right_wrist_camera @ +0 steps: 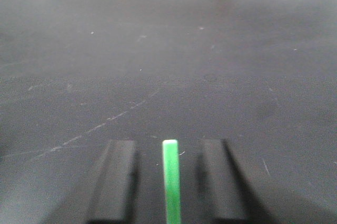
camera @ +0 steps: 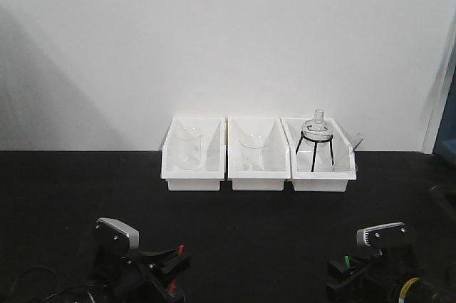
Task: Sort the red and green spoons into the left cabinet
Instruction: 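Lift both spoons up out of their beakers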
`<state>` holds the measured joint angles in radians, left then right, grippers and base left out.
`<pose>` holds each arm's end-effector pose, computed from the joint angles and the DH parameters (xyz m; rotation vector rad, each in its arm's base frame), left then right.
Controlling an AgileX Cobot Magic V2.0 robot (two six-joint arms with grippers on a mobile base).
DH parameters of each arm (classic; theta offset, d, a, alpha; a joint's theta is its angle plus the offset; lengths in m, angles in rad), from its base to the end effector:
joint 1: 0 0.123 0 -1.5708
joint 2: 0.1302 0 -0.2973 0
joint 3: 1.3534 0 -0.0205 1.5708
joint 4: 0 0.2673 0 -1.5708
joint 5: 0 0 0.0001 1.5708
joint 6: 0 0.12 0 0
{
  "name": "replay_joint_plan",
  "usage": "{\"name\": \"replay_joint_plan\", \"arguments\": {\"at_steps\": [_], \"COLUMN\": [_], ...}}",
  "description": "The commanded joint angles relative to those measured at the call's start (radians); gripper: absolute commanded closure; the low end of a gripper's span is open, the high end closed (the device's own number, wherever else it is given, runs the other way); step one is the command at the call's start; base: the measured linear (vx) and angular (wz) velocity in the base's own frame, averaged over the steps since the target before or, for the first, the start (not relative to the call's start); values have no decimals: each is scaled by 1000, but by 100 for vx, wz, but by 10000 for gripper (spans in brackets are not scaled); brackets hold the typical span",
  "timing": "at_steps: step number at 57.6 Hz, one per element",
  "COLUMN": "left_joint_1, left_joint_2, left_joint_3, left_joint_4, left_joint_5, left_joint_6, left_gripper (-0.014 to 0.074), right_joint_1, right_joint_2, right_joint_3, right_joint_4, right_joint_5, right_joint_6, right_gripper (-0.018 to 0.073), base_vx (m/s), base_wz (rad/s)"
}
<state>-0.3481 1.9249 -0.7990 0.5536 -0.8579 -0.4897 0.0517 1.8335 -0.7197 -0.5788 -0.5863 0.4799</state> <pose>0.3579 -0.1806 0.1376 0.5141 1.7936 -0.6905 0.3667 0.0553 0.1227 -0.2591 2.0649 0.3411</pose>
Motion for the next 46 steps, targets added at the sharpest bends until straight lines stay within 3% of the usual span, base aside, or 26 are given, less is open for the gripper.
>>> {"name": "replay_joint_plan", "arguments": {"at_steps": [1, 13, 18, 39, 46], "left_joint_1": [-1, -1, -1, -1, -1], "left_joint_2": [-46, -47, -53, -192, -289], "left_joint_3": [-25, -25, -25, -21, -21], "left_joint_4": [-27, -141, -183, -182, -182], "left_joint_5": [-76, -74, -72, -52, 5], "left_joint_6": [-5, -5, 7, 40, 42], "left_gripper": [566, 566, 566, 566, 566], "right_joint_1": [0, -1, -1, -1, -1], "right_joint_2": [-44, -68, -108, -337, -416], "right_joint_3": [-23, -23, -23, -22, -18], "right_joint_4": [3, 2, 2, -1, -7], "right_joint_5": [-65, -61, -44, 13, 22], "right_joint_6": [27, 36, 33, 32, 33], "right_gripper": [389, 575, 571, 568, 568], "base_vx": [0, 0, 0, 0, 0], "base_wz": [0, 0, 0, 0, 0]}}
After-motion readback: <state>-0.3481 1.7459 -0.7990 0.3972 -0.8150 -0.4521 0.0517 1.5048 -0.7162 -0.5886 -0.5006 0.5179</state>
